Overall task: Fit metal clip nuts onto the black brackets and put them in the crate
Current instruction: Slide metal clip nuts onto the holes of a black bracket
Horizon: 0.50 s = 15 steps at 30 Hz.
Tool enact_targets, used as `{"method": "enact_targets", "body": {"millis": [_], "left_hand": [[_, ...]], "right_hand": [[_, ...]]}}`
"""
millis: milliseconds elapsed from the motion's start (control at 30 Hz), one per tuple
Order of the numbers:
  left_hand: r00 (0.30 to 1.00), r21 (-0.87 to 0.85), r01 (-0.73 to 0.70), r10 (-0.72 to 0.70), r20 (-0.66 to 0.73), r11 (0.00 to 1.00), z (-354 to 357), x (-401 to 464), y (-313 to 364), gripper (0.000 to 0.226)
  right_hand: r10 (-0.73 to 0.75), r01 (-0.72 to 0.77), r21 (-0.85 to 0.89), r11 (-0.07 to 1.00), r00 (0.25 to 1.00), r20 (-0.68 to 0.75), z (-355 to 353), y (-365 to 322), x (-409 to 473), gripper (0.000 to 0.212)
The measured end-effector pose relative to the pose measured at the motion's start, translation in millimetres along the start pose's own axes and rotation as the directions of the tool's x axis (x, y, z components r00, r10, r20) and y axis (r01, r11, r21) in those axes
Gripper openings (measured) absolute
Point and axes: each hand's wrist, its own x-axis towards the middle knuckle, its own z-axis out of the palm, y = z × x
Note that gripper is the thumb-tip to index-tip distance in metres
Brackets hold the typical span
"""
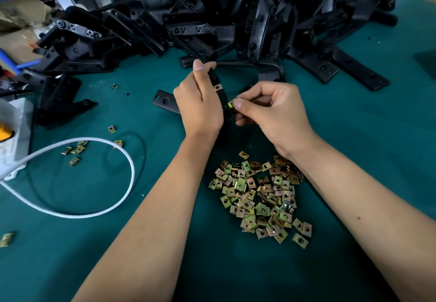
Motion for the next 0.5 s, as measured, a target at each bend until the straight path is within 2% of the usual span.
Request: {"method": "enact_targets", "body": {"millis": [167, 300, 500], "left_hand": [[0.997, 0.061, -0.062, 0.064, -0.033, 0.996, 2, -2, 0, 0.052], [0.995, 0.096, -0.079, 0.085, -0.060, 0.992, 5, -3, 2, 0.051], [0.990, 0.109, -0.110, 0.119, -0.077, 0.988, 6, -4, 3, 0.050]], "right_hand": [[0.012, -0.012, -0.015, 1.000, 0.999, -0.053, 4, -1, -2, 0.012], [0.053, -0.048, 0.037, 0.998, 0.989, -0.140, 10, -1, -4, 0.014], [0.144, -0.124, 0.113, 0.986, 0.971, -0.192, 15, -1, -6, 0.007]]}}
